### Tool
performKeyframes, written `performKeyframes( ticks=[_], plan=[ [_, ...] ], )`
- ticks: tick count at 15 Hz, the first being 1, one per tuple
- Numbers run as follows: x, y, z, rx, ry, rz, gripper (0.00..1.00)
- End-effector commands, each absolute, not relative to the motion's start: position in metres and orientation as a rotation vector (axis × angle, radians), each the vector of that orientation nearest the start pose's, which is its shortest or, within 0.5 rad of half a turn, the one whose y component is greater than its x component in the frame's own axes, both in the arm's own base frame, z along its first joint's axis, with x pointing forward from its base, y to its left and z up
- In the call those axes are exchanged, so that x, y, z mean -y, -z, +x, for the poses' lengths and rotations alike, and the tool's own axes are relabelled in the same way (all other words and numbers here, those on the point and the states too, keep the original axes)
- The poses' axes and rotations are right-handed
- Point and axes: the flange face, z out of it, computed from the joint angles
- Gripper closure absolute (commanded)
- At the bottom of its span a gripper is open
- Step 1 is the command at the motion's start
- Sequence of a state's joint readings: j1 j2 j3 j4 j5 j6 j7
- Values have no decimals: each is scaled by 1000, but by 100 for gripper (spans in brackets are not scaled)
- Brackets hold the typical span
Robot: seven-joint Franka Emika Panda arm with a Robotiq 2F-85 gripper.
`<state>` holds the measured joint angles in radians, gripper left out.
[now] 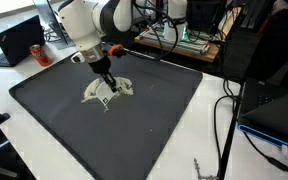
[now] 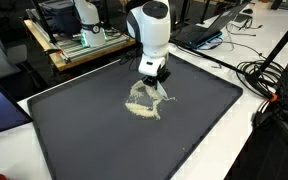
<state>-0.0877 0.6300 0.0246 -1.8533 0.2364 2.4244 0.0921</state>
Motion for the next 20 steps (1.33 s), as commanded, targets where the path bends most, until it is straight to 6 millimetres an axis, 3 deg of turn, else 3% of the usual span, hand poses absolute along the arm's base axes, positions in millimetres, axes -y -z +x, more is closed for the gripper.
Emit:
performKeyframes(
  ticks=[1, 10, 20],
  plan=[
    [54, -152, 630, -450, -24, -2895, 99],
    [81, -145, 621, -435, 77, -2835, 99],
    [111, -147, 604, -566, 145, -2779, 99]
  ],
)
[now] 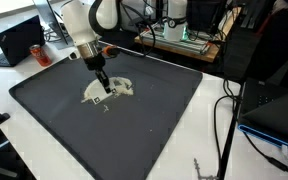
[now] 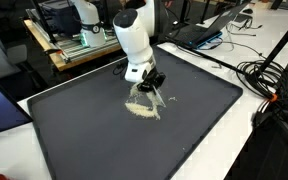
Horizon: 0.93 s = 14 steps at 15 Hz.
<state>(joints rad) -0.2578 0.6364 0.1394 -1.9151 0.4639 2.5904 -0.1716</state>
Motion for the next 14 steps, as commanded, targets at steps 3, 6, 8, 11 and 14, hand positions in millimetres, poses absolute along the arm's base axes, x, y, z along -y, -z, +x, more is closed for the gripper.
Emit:
performKeyframes(
  ticks=[3, 6, 8, 11, 14],
  plan=[
    [118, -149, 599, -585, 150, -2777, 99],
    [119, -158, 596, -587, 189, -2766, 99],
    [121, -170, 593, -568, 229, -2760, 99],
    [121, -197, 584, -487, 328, -2777, 99],
    [113, -228, 577, -378, 432, -2784, 99]
  ],
)
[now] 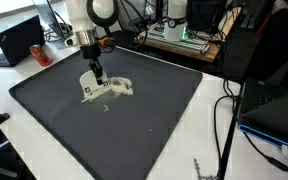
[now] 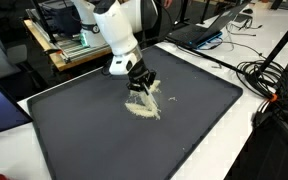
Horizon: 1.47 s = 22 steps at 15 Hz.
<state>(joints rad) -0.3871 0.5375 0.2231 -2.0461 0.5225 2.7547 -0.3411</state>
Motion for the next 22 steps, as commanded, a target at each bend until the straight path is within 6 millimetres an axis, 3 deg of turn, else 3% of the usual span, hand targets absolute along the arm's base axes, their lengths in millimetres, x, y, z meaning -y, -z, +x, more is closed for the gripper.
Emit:
performKeyframes(
  ticks=[1, 7, 11, 15, 17, 18, 22],
  plan=[
    [108, -239, 576, -344, 453, -2785, 99],
    [40, -294, 548, -18, 601, -2953, 99],
    [-1, -316, 522, 243, 735, -3049, 99],
    [1, -332, 503, 504, 786, -3129, 99],
    [-20, -338, 497, 638, 737, -3161, 99],
    [-6, -327, 510, 561, 758, -3142, 96],
    [-20, -334, 505, 630, 748, -3150, 99]
  ],
)
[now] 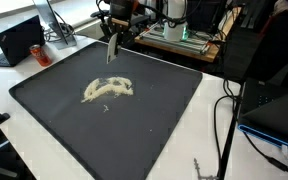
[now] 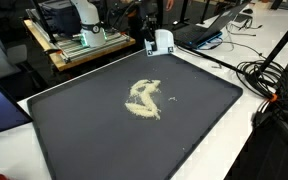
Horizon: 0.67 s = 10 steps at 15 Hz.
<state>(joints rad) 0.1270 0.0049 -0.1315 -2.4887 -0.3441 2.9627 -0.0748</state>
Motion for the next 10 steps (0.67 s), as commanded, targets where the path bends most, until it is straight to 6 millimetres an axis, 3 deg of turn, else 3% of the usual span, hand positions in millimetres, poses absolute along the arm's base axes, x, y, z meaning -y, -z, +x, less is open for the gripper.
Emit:
performKeyframes(
  ticks=[1, 10],
  plan=[
    [-28, -331, 503, 670, 732, -3129, 99],
    [-117, -357, 467, 1168, 710, -3214, 99]
  ],
)
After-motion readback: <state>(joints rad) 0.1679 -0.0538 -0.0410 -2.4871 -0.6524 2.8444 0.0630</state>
